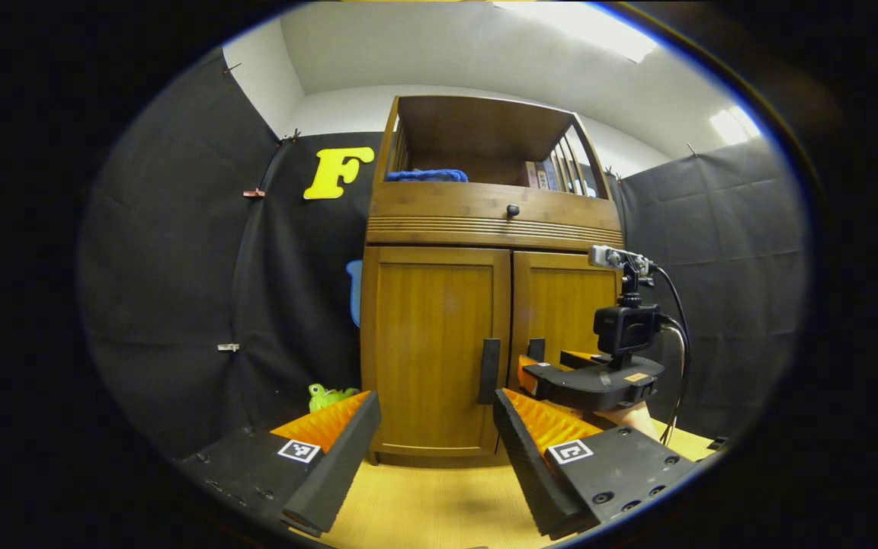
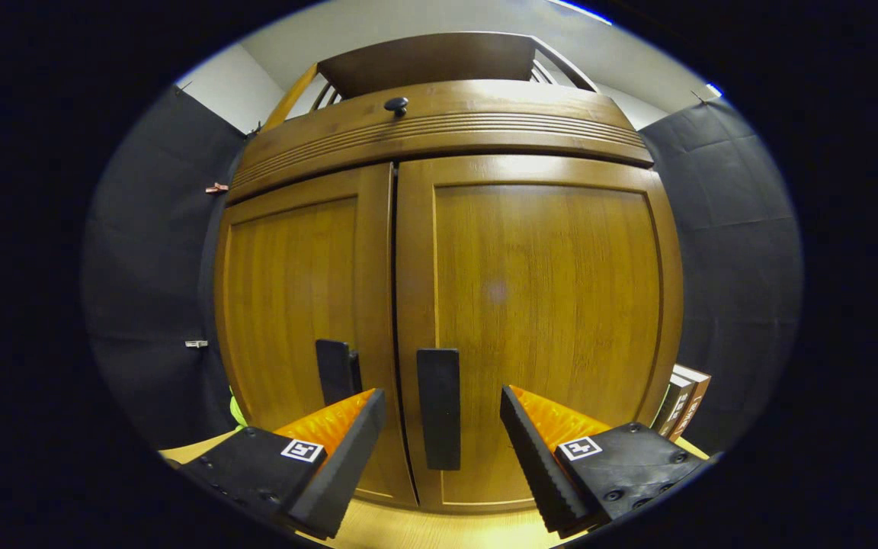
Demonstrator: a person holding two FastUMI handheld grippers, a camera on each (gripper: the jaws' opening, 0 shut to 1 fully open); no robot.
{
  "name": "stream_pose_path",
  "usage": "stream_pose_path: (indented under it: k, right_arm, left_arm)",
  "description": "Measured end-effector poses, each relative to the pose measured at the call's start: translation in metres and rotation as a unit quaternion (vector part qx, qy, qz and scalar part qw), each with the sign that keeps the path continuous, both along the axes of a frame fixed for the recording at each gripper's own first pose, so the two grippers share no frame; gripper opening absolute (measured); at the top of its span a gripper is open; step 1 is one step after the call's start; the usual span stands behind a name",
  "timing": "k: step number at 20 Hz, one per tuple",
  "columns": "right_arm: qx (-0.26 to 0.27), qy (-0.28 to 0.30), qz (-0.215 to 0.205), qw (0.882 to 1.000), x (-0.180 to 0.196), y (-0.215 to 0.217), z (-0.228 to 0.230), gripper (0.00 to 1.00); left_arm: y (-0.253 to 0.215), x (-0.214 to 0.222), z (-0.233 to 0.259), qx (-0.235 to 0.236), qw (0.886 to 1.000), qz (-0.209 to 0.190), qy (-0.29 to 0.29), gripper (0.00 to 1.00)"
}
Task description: Open the right door of the double-door shoe cabinet with the right hand, and open the left door with the left hand.
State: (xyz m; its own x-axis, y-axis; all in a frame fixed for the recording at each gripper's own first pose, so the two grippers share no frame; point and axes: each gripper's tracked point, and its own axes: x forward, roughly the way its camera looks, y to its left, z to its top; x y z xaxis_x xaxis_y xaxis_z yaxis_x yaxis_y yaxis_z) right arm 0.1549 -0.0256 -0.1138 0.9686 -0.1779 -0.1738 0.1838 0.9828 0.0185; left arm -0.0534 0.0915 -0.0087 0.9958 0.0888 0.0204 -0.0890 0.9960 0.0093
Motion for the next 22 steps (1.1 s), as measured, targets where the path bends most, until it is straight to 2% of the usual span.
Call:
stream_pose_path:
  k: [2,4,5,6,7,11,13,15,16,22]
  right_arm:
    - [-0.004,0.004,-0.006,1.0,0.007,-0.003,-0.008,0.93]
    - [-0.004,0.012,-0.009,1.0,0.012,-0.005,-0.017,0.95]
    - [-0.001,0.017,-0.008,1.0,0.015,-0.004,-0.022,0.89]
    - [0.002,0.023,-0.007,1.0,0.018,-0.003,-0.028,0.88]
    - [0.002,0.027,-0.011,1.0,0.019,-0.003,-0.031,0.82]
    - [-0.02,0.019,-0.018,0.999,0.021,0.001,-0.032,0.35]
    - [-0.016,0.022,-0.015,1.0,0.023,-0.001,-0.035,0.26]
    - [-0.014,0.027,-0.011,0.999,0.02,0.002,-0.034,0.26]
    - [-0.019,0.029,-0.01,0.999,0.018,0.002,-0.033,0.3]
    - [-0.013,0.028,0.014,0.999,-0.009,0.007,-0.026,0.31]
  left_arm:
    - [0.006,0.001,-0.001,-0.002,1.0,0.007,0.002,0.93]
    - [0.012,0.001,-0.003,0.001,1.0,0.014,0.003,0.93]
    - [0.014,0.001,-0.003,0.001,1.0,0.019,0.003,0.93]
    - [0.016,0.001,-0.002,0.0,1.0,0.022,0.002,0.93]
    - [0.018,0.0,-0.002,-0.003,1.0,0.025,0.001,0.93]
    - [0.029,-0.006,0.001,-0.008,0.999,0.038,-0.005,0.93]
    - [0.033,-0.008,0.001,-0.01,0.999,0.044,-0.006,0.93]
    - [0.034,-0.009,0.002,-0.014,0.999,0.046,-0.006,0.93]
    - [0.034,-0.009,0.002,-0.015,0.999,0.046,-0.005,0.93]
    - [0.018,-0.01,-0.002,-0.013,0.999,0.03,0.0,0.93]
